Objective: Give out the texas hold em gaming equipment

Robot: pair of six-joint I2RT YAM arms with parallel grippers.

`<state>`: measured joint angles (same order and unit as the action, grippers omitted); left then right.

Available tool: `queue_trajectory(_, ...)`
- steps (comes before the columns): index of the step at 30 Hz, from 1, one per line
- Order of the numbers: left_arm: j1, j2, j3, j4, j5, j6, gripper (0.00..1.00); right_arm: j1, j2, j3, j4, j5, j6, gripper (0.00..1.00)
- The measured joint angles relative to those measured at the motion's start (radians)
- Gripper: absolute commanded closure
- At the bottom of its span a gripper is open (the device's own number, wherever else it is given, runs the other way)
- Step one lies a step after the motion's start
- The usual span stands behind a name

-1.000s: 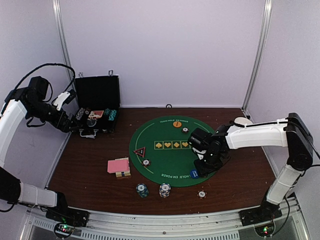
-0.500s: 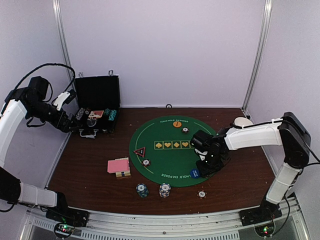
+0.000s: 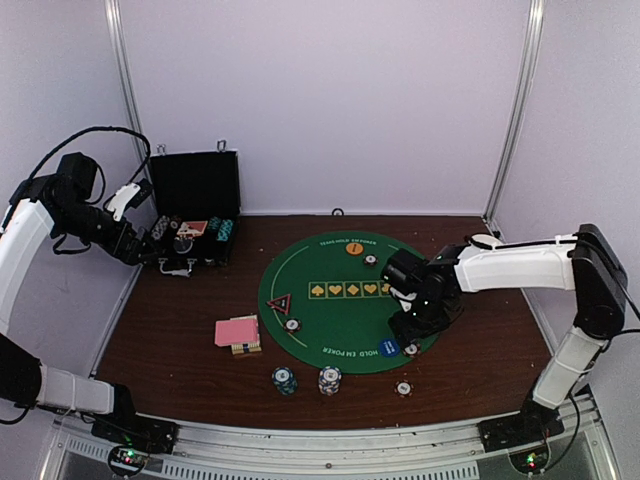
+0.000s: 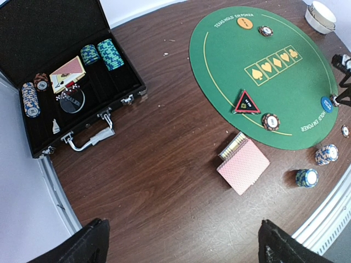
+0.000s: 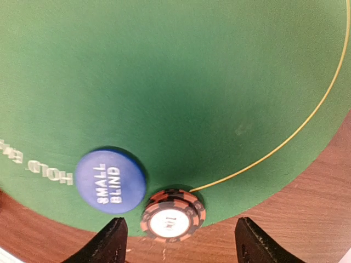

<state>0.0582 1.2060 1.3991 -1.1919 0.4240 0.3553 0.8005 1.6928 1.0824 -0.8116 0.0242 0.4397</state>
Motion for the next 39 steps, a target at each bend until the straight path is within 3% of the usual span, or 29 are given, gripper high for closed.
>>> queue_trajectory(6,0.0,0.0,0.0,0.0,0.0,0.003,0.02,0.042,-0.077,0.114,-0.066,0.019,-0.014,0.24)
queue_trajectory(10,0.0,0.0,0.0,0.0,0.0,0.003,0.03,0.141,-0.081,0.197,-0.095,0.024,-0.014,0.2)
queue_trajectory(19,0.0,-0.001,0.0,-0.014,0.0,0.005,0.02,0.346,0.063,0.342,-0.108,-0.014,-0.017,0.17)
queue_trajectory(31,0.0,-0.002,0.0,-0.037,0.0,0.017,0.02,0.378,0.216,0.393,-0.085,-0.115,-0.071,0.13)
queue_trajectory(39,0.0,-0.002,0.0,-0.039,0.0,0.021,0.03,0.38,0.25,0.426,-0.068,-0.164,-0.103,0.16)
